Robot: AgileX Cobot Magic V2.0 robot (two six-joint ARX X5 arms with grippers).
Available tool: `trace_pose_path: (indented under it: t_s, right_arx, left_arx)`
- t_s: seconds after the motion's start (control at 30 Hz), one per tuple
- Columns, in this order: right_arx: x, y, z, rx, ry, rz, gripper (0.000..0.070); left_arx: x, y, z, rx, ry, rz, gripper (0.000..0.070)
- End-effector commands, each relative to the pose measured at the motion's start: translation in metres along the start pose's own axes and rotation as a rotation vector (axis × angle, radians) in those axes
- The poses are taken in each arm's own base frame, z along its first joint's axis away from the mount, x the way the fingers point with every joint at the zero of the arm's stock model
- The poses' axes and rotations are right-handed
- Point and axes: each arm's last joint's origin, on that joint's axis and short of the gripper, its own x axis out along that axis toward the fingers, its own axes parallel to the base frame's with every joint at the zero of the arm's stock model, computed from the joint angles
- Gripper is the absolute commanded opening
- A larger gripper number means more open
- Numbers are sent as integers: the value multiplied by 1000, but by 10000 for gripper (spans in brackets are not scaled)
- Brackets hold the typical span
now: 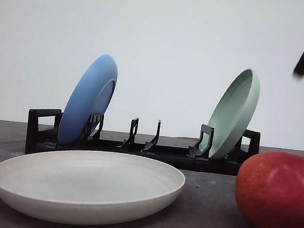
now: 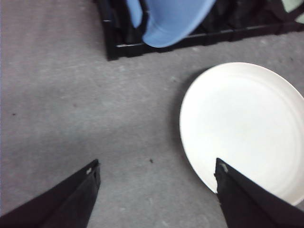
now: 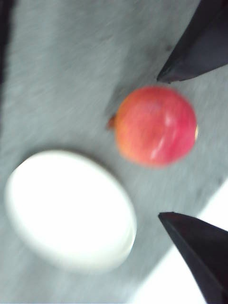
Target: Place pomegranate in white plate
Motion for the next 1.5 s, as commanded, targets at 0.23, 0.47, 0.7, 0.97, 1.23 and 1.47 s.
trace_pose_path:
  t_s: [0.23,0.47,0.7,0.97,1.23,1.47]
  right_arx:
    - [41,16,8,-90,107,-140,639]
    - [71,20,6,-127,192,-196,656]
    - [91,16,5,-102,261,-220,593]
    - [86,20,12,-115,286,-220,482]
    - [75,59,56,-242,254,-94,483]
    - [122,100,88,-391,307,-44,483]
  left_arx:
    - [-1,2,4,9,-24,10,464]
    - [-1,2,5,10,-36,12,464]
    - [-1,2,5,9,-37,12,464]
    - [-1,2,6,10,-39,11,464]
    - [-1,2,6,9,-40,11,464]
    - [-1,2,6,6,-40,11,464]
